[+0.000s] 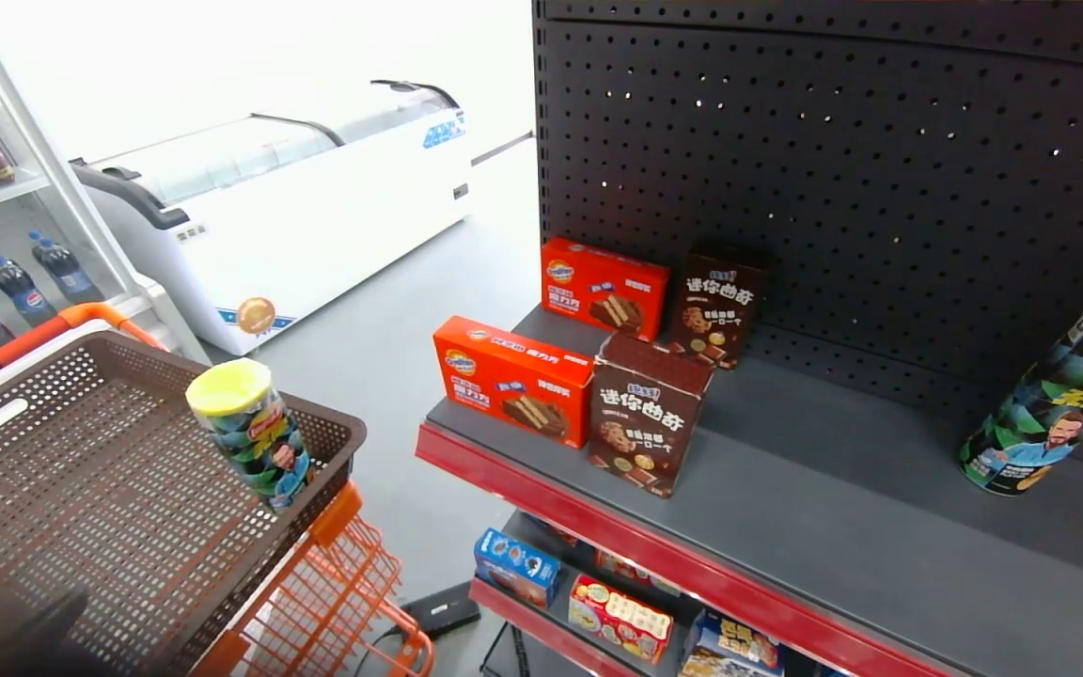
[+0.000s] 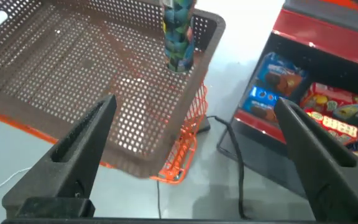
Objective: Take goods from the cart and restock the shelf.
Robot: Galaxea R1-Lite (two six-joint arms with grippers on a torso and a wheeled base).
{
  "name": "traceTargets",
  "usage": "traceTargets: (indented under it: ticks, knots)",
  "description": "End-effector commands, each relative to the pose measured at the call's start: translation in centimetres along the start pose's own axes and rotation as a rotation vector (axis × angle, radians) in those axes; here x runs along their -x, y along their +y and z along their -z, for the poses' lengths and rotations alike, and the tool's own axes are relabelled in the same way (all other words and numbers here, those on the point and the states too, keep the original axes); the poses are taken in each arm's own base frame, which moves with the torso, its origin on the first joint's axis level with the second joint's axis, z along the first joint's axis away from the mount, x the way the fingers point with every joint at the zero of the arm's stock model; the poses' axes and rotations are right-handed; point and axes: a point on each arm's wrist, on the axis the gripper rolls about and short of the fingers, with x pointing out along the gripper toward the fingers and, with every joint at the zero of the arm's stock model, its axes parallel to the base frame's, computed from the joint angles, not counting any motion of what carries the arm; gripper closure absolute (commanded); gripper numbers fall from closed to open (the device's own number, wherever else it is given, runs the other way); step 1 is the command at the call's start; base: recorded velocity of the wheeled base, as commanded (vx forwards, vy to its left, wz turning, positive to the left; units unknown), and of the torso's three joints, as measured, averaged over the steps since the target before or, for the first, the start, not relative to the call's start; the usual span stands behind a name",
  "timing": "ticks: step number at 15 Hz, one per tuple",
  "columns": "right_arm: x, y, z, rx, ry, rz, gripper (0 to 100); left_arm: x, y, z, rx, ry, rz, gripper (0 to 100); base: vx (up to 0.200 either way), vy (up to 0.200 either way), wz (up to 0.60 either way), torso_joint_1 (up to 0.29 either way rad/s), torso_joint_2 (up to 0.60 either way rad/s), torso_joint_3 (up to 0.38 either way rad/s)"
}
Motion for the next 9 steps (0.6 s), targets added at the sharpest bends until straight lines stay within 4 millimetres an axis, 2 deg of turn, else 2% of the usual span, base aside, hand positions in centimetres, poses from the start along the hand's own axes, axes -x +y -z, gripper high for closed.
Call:
traceTargets:
  ticks: [1,3,4,6,9]
  knots:
    - [0.0,0.0,0.0,0.0,0.001,-0.001,0,-7.2,1.2,-1.6,0.032,0.112,-0.104,0,0.0,0.0,0.0,0.0,0.0,0.0]
    - [0.0,0.0,0.0,0.0,0.001,0.001,0,-9.5,1.7,-0.8,0.033,0.191,-0.119,0,0.0,0.0,0.0,0.0,0.0,0.0]
    - [0.0,0.0,0.0,0.0,0.001,-0.001,0,-10.3,1.8,-0.9,0.036,0.17,-0.108,0,0.0,0.0,0.0,0.0,0.0,0.0]
    - [0.0,0.0,0.0,0.0,0.001,-0.001,0,-12.4,1.7,0.0,0.002,0.146,0.02,0,0.0,0.0,0.0,0.0,0.0,0.0]
    - [0.0,0.0,0.0,0.0,0.001,-0.001,0,-15.5,1.8,1.0,-0.015,0.104,0.079,0,0.0,0.0,0.0,0.0,0.0,0.0]
